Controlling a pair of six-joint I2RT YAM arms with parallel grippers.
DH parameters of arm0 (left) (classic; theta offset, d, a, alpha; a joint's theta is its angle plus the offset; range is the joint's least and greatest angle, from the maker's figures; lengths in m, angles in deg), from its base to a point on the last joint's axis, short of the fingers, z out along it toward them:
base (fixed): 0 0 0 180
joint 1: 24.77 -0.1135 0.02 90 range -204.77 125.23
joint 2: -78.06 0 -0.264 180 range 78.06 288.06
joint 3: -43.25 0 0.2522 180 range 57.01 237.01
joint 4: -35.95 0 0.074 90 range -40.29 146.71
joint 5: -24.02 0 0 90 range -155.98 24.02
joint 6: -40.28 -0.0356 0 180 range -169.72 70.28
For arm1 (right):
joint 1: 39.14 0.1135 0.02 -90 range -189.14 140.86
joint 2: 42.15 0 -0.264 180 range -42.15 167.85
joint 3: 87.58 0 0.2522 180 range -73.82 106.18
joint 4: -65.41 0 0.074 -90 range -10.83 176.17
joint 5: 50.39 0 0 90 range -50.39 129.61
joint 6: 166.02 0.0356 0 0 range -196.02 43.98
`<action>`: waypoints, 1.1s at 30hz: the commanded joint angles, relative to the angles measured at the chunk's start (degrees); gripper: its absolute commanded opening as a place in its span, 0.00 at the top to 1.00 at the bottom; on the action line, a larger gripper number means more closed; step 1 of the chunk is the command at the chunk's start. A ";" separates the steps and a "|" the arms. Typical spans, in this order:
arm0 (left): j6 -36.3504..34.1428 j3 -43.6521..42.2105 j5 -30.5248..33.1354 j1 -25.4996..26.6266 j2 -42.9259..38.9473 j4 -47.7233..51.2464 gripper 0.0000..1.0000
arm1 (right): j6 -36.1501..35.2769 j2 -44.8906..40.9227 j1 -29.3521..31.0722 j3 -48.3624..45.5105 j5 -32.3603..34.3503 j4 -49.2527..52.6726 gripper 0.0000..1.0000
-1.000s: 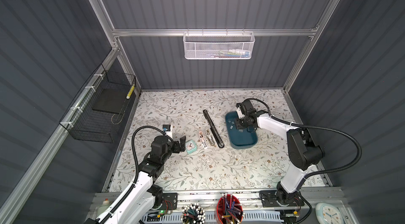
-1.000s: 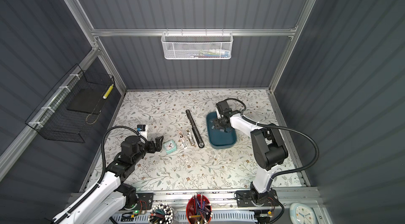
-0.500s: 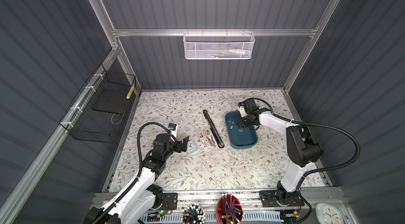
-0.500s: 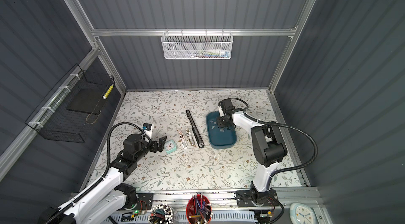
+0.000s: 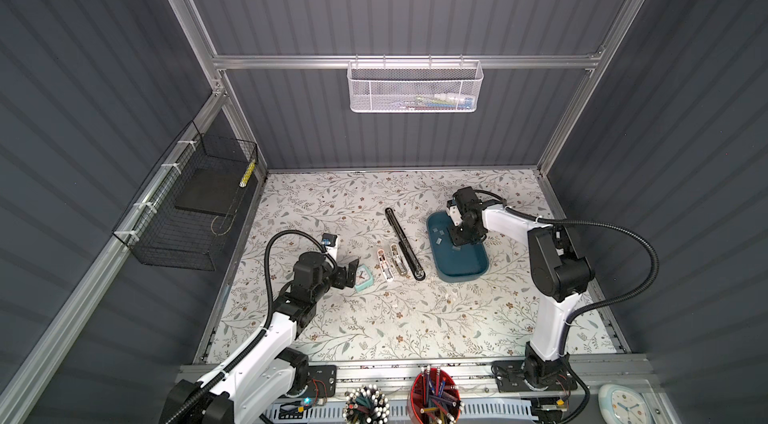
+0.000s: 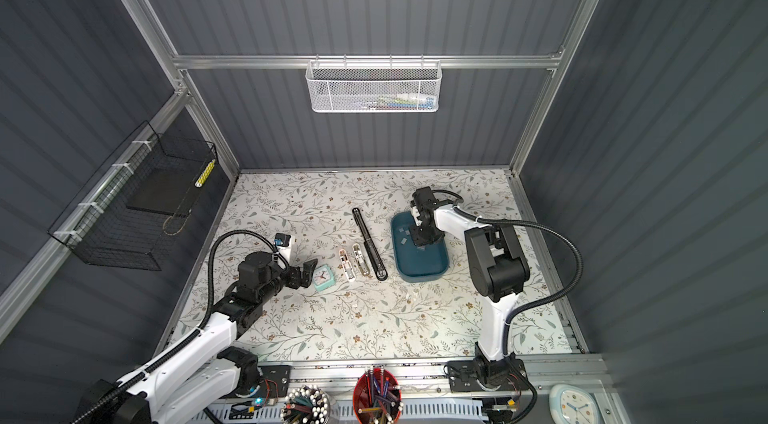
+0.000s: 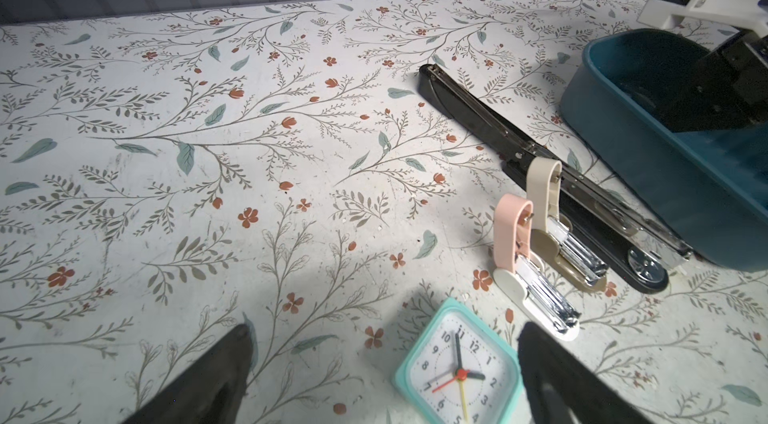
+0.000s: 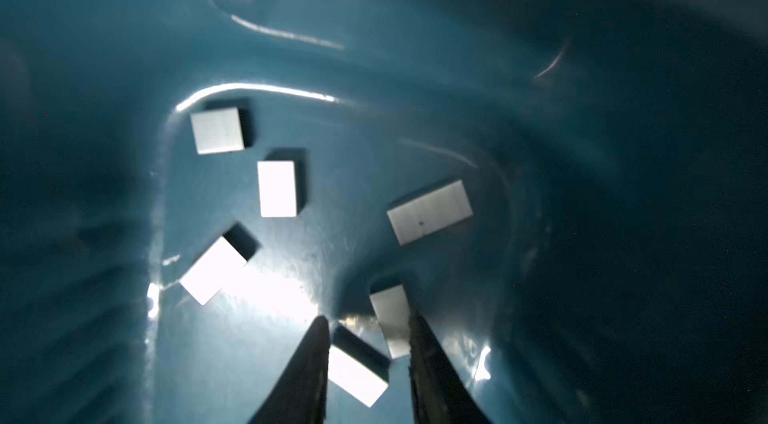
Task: Load the staples into the stapler
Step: 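Lower the right gripper into the teal tray and pinch a white staple strip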
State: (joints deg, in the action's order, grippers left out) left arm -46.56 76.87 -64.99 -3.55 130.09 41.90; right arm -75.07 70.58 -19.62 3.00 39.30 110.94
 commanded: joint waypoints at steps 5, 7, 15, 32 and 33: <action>-1.03 1.82 -0.20 -0.29 -0.50 -0.94 0.00 | -1.17 2.21 -0.11 3.03 2.98 3.17 0.65; -0.96 1.76 -0.20 -0.34 -0.53 -0.97 0.00 | -1.05 2.15 -0.12 2.99 3.57 3.08 0.66; -0.96 1.94 -0.12 -0.32 -0.26 -0.90 0.00 | -1.04 1.10 -0.12 3.02 2.96 1.65 0.65; -0.80 1.85 0.20 -0.29 -0.44 -0.89 0.00 | -1.76 6.26 0.07 6.68 5.30 6.48 0.70; -0.81 1.85 0.15 -0.34 -0.44 -0.89 0.00 | -1.78 6.35 0.12 6.76 5.39 6.54 0.71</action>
State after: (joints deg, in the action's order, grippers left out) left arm -46.56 76.89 -64.97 -3.55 130.07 41.90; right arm -76.14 75.45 -19.62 9.27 43.97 114.83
